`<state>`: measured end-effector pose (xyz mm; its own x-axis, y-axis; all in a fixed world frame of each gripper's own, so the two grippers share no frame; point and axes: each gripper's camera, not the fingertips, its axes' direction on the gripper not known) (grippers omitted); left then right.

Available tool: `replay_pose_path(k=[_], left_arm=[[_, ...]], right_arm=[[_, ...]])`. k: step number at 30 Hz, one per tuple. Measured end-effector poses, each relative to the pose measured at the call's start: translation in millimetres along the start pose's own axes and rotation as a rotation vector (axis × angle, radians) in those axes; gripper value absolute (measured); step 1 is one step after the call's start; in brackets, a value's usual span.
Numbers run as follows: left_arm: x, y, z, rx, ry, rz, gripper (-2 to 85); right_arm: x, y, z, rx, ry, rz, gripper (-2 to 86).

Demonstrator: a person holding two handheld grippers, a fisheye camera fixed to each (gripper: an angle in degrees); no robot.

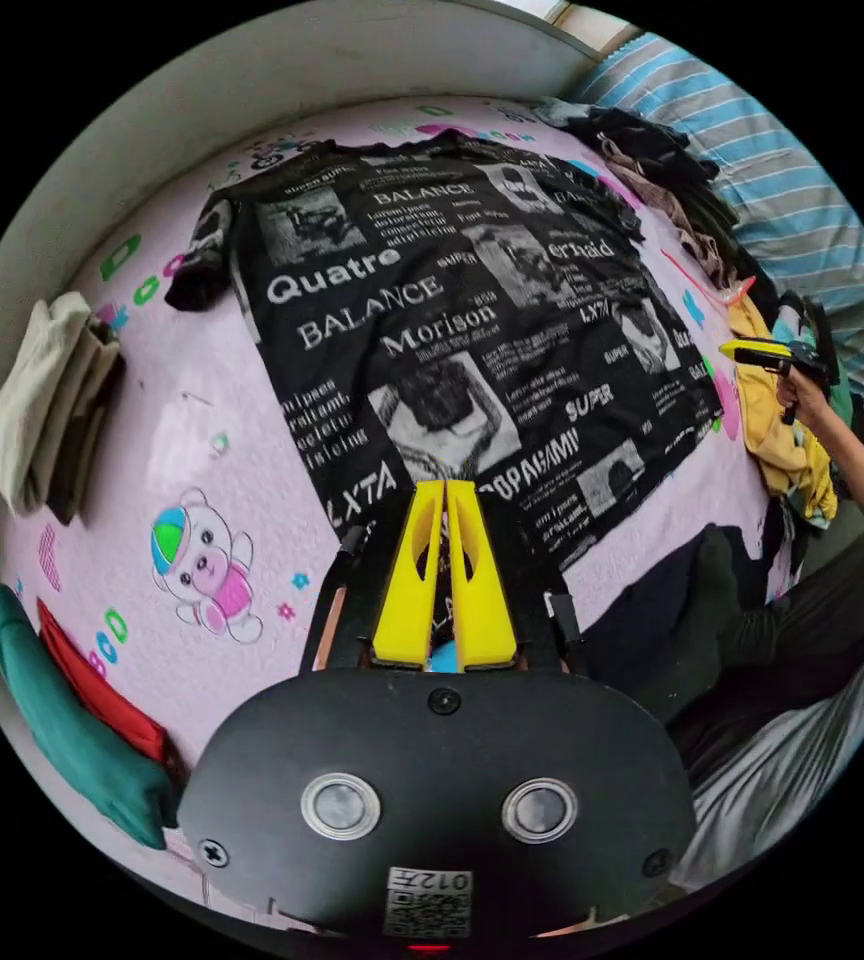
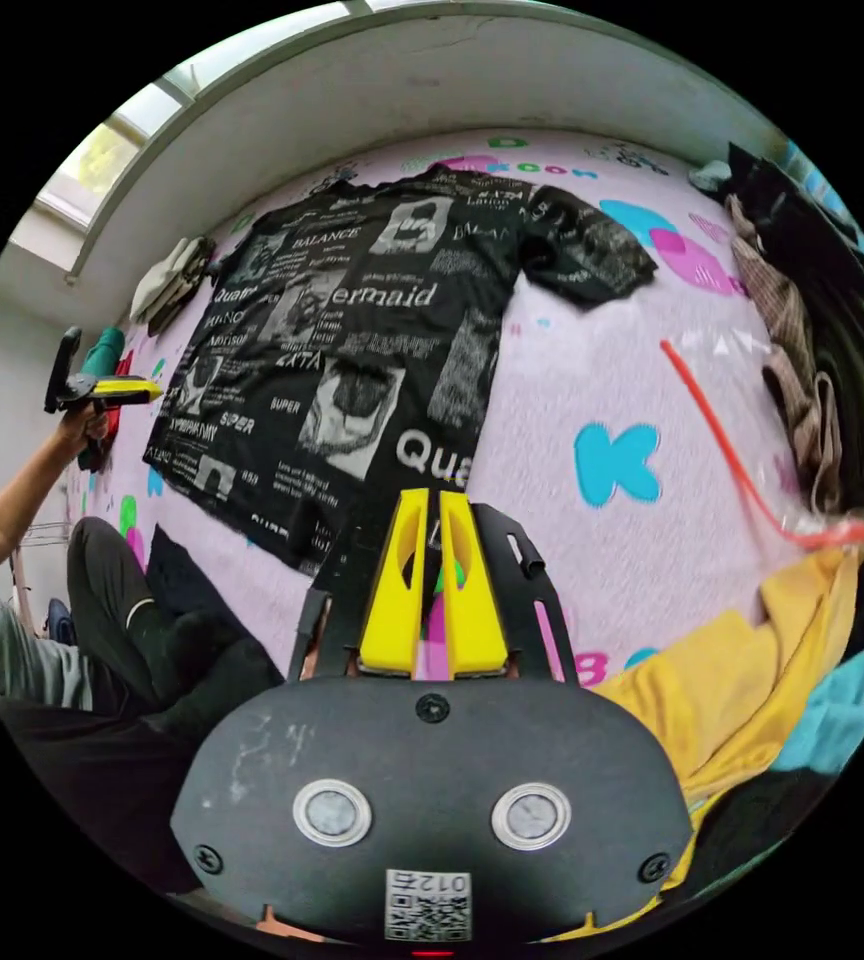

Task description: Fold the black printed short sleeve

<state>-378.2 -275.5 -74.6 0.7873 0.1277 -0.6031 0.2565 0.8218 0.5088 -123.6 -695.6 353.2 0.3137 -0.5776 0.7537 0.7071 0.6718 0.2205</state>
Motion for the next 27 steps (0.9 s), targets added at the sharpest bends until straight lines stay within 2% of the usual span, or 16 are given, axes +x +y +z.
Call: replay_pose_path(k=[4, 8, 9, 15, 20, 22, 24, 27], left_arm=[[-1.4, 27.4, 23.3, 0.006, -0.046, -0.044, 0.6], [-2.8, 46.4, 58.2, -0.058, -0.078, -0.045, 0.5], [-4.3, 52.1, 60.8, -0.027, -0.082, -0.057, 0.5], [-10.1, 91.3, 86.9, -0.109, -0.114, -0.021, 0.1], [-19.0, 121.7, 98.7, -0.063, -0.086, -0.036, 0.3], [-16.4, 132.3, 95.7, 0.000, -0.081, -0.021, 0.6], [-2.7, 145.7, 96.2, 0.067, -0.108, 0.053, 1.3], [20.4, 156.8, 112.8, 0.064, -0.198, 0.155, 2.6]], right_arm=[[-2.6, 38.1, 12.5, 0.068, -0.026, 0.073, -0.5], [-8.1, 54.0, 33.6, 0.009, 0.015, 0.063, -0.8], [-8.6, 61.3, 41.8, -0.032, 0.010, 0.054, -0.8], [4.6, 102.8, 37.2, -0.024, 0.046, 0.067, -1.0], [3.6, 124.1, 31.7, -0.014, 0.079, 0.078, -0.9], [-1.6, 139.5, 19.2, 0.059, 0.037, 0.088, -0.8], [-7.6, 155.2, 8.7, 0.123, -0.009, 0.079, -0.7], [-19.6, 176.5, 6.8, 0.133, 0.003, 0.029, -0.3]])
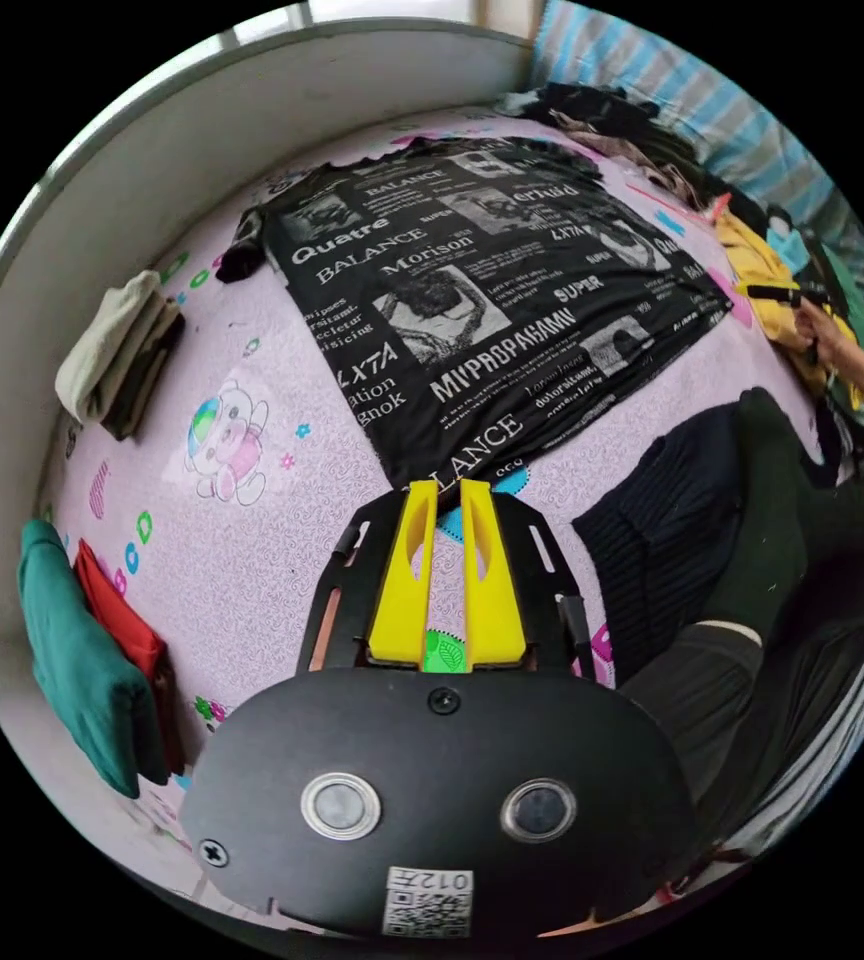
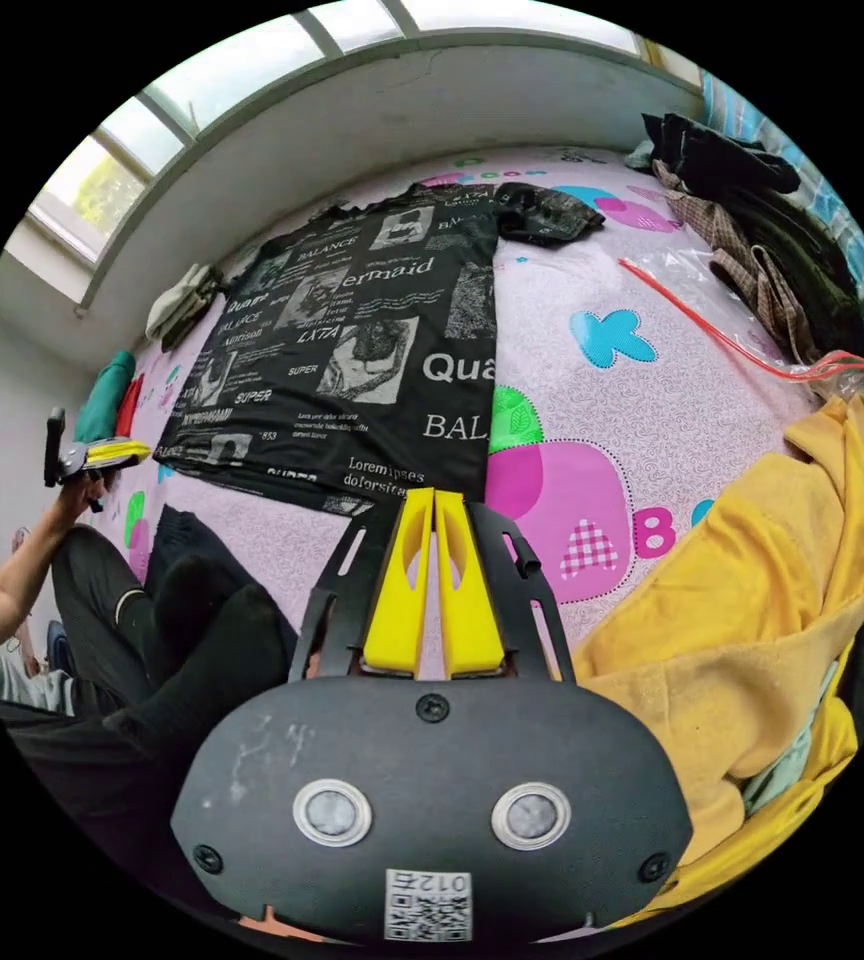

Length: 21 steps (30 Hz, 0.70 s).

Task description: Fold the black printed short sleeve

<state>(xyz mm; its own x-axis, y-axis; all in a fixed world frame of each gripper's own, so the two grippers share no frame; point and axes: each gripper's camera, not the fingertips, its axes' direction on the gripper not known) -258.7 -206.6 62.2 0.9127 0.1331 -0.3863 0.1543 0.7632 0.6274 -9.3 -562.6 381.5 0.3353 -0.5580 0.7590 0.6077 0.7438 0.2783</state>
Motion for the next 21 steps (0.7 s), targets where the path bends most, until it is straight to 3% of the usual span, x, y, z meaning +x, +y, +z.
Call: replay_pose_path(k=[6, 21], left_arm=[[28.4, 4.8, 32.9, -0.035, -0.159, 0.079, 4.0], [43.8, 32.0, 89.1, -0.082, -0.119, 0.064, 4.6]], right_arm=[[-25.8, 23.9, 4.2, -0.039, 0.105, -0.123, 4.3], [-65.0, 53.1, 7.2, -0.067, 0.176, -0.202, 5.9]])
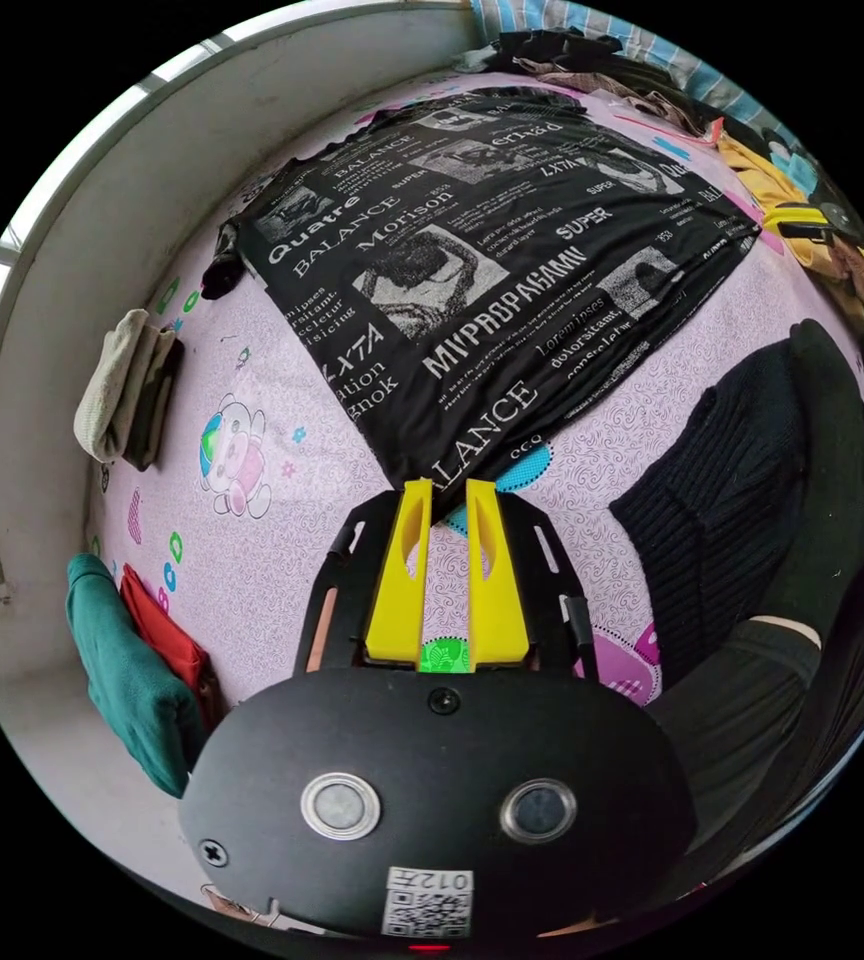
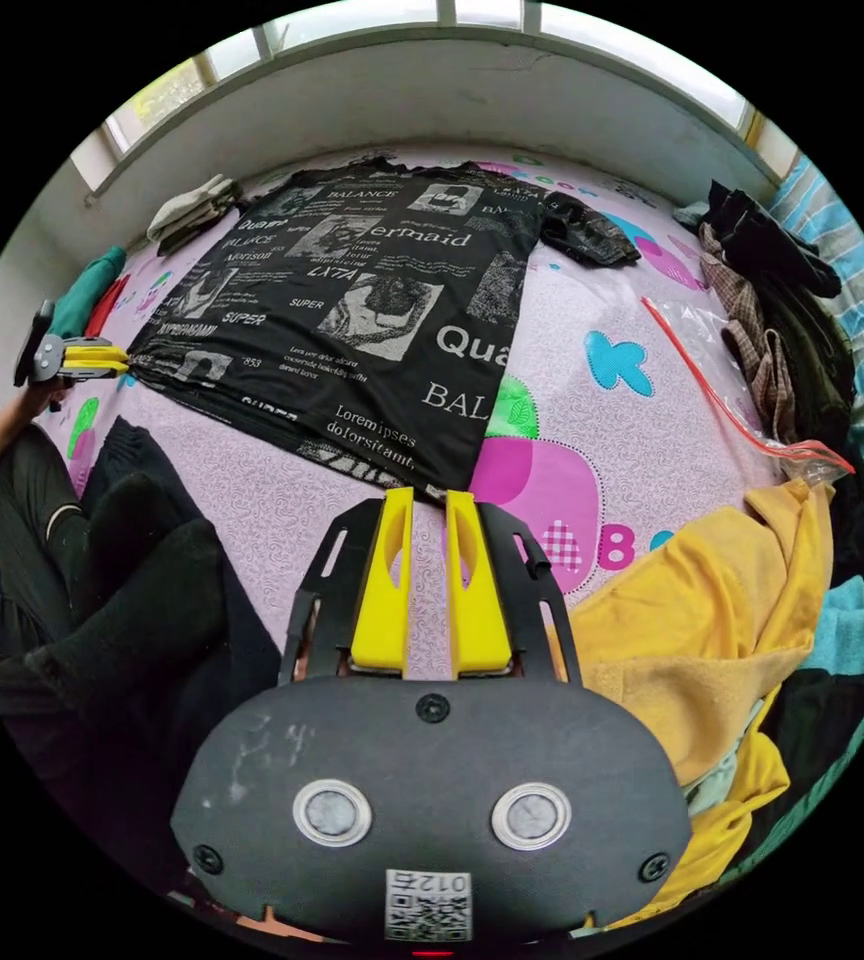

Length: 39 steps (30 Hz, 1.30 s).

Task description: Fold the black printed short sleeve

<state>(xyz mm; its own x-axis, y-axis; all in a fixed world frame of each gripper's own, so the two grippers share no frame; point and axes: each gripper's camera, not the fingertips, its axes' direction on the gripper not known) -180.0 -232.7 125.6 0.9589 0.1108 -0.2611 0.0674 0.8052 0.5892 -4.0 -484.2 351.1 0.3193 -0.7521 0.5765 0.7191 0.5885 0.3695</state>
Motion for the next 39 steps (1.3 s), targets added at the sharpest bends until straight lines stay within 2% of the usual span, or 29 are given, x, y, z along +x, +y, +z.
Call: replay_pose_path(k=[10, 15, 22, 29, 35, 39], left_arm=[[4.1, 14.1, 21.7, -0.002, 0.042, -0.028, 1.3], [5.1, 22.9, 30.7, 0.000, 0.067, -0.043, 0.5], [1.2, 37.4, 29.8, 0.044, 0.097, -0.067, 0.3], [-11.6, 59.2, 25.9, 0.106, 0.139, -0.115, 0.1], [-9.4, 66.9, 24.8, 0.127, 0.134, -0.078, 0.1], [-11.4, 81.2, 3.6, 0.222, 0.121, -0.048, 0.2]], right_arm=[[-53.4, 0.9, 10.7, -0.073, 0.138, -0.236, 6.4], [-61.0, -0.8, 19.3, -0.110, 0.143, -0.263, 5.9], [-50.8, 2.6, 10.1, -0.078, 0.093, -0.159, -0.3], [-36.1, 10.4, 2.4, -0.050, 0.005, -0.054, -0.8], [-26.5, 15.3, -4.7, -0.025, -0.043, 0.014, -0.9], [-13.3, 23.2, -21.3, 0.005, -0.082, 0.073, -0.9]])
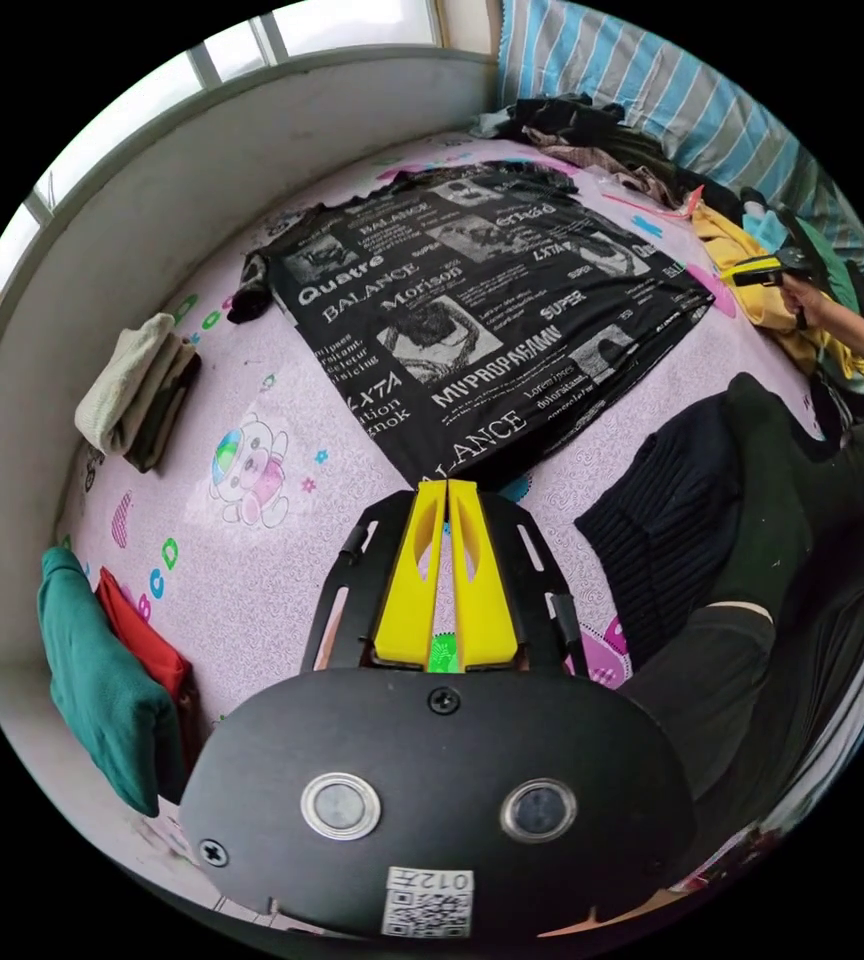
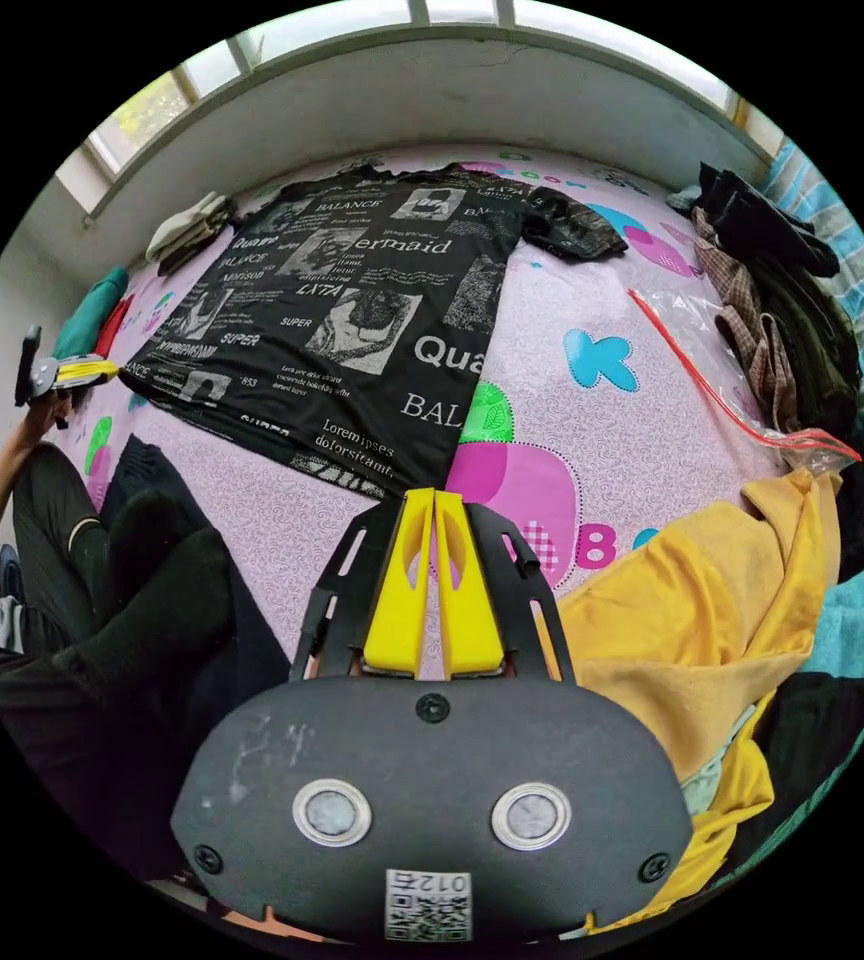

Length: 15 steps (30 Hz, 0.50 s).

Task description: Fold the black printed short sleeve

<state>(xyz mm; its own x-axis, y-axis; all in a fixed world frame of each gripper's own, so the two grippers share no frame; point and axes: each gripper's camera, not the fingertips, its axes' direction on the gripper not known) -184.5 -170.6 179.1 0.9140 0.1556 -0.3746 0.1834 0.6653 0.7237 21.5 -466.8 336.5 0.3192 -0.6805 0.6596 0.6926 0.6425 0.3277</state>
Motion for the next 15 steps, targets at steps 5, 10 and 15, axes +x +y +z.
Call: replay_pose_path(k=[5, 10, 15], left_arm=[[5.3, 10.3, 12.0, -0.082, 0.004, 0.053, 0.5], [8.1, 1.7, 17.7, -0.084, 0.006, 0.074, 0.6], [-2.1, 4.8, 17.9, -0.076, 0.025, 0.030, 0.5]], right_arm=[[8.6, 9.4, 1.2, -0.026, -0.015, 0.006, -0.7], [-48.0, -2.5, 12.6, -0.020, 0.120, -0.225, 1.4], [-85.7, -17.5, 38.2, -0.082, 0.153, -0.390, 4.4]])
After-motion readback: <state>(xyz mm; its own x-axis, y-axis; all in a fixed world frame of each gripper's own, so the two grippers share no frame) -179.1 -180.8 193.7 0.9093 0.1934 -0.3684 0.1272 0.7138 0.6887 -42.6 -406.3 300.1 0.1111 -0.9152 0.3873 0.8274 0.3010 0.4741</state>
